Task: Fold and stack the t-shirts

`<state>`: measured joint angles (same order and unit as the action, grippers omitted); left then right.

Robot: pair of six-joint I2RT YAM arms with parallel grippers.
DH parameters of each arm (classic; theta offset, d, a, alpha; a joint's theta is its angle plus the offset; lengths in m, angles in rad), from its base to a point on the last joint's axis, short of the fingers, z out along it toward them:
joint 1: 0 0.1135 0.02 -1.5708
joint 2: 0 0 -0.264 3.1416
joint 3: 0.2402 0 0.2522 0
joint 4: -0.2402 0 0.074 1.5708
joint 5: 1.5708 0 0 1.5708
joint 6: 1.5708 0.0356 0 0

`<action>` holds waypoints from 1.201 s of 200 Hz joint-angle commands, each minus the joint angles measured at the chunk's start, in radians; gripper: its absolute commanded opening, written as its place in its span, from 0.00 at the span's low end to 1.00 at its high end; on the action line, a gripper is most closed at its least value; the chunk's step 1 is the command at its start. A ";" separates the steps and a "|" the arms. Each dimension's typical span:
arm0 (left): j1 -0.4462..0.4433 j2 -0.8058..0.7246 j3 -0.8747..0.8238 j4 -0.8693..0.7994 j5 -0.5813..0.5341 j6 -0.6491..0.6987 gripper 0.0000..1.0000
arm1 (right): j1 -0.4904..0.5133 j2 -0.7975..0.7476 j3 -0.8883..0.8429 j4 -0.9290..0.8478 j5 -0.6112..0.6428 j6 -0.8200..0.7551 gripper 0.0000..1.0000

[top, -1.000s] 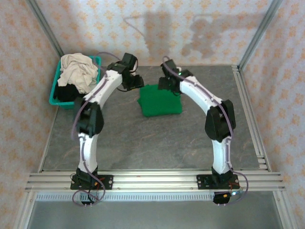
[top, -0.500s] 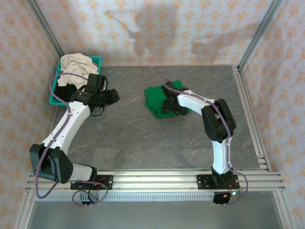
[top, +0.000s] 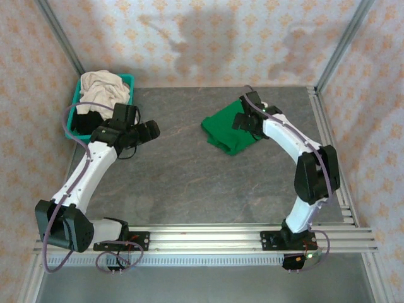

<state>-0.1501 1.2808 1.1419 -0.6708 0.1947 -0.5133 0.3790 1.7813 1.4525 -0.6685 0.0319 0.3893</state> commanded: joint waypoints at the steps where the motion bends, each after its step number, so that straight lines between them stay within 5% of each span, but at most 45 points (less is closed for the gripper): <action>1: 0.005 -0.047 -0.039 0.013 -0.025 -0.010 0.89 | 0.048 0.158 0.129 -0.011 0.039 0.001 1.00; 31: 0.005 -0.084 -0.082 -0.015 -0.060 -0.007 0.98 | 0.087 0.389 0.415 -0.130 0.186 -0.136 0.98; 68: 0.010 -0.112 -0.115 -0.041 -0.088 0.002 1.00 | 0.040 0.606 0.674 -0.264 0.130 -0.189 0.98; 90: 0.016 -0.100 -0.101 -0.058 -0.107 0.014 1.00 | -0.047 0.675 0.742 -0.304 0.035 -0.091 0.93; 121: 0.017 -0.089 -0.082 -0.070 -0.122 0.021 1.00 | -0.130 0.757 0.862 -0.417 0.133 -0.030 0.93; 186: 0.020 -0.073 -0.078 -0.082 -0.148 0.028 1.00 | -0.353 0.807 0.919 -0.355 0.078 0.045 0.95; 240: 0.021 -0.062 -0.070 -0.090 -0.149 0.029 1.00 | -0.463 0.922 1.098 -0.212 -0.256 -0.044 0.96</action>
<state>-0.1410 1.2217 1.0447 -0.7254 0.0872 -0.4961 -0.0738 2.6148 2.4557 -0.9409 -0.0719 0.3996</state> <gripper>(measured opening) 0.998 0.957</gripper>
